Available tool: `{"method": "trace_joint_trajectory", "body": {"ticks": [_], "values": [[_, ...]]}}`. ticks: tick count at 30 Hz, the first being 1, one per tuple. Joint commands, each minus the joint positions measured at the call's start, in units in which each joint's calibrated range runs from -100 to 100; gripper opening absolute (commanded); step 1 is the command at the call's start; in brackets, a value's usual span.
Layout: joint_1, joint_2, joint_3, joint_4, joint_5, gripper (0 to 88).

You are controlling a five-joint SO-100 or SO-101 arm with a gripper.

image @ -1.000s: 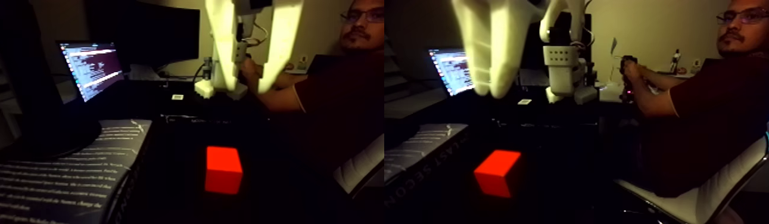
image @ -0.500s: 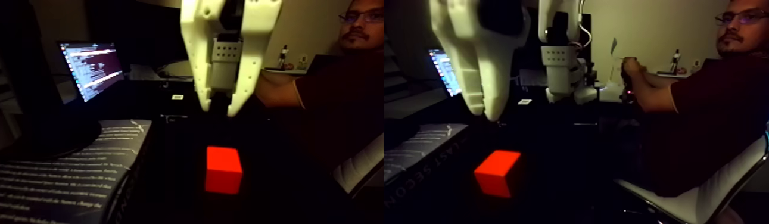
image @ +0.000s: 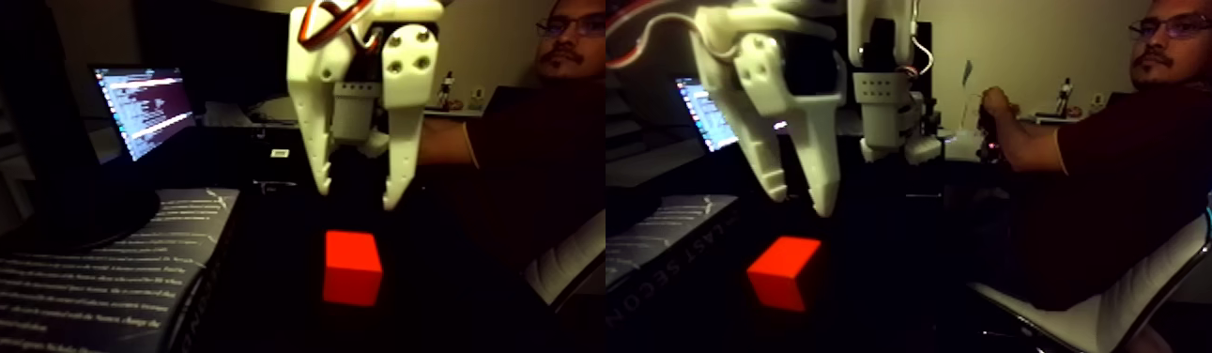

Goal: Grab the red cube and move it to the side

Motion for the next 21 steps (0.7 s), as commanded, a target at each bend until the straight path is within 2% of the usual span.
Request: {"method": "trace_joint_trajectory", "body": {"ticks": [1,10,17,21], "values": [[0.46,0.81,0.03,0.27,0.35,21.3],[0.30,2.07,-0.06,-0.32,-0.14,21.5],[-0.54,2.07,-0.61,-0.49,-1.11,26.0],[-0.54,3.92,-0.70,-4.12,-2.30,26.2]]}}
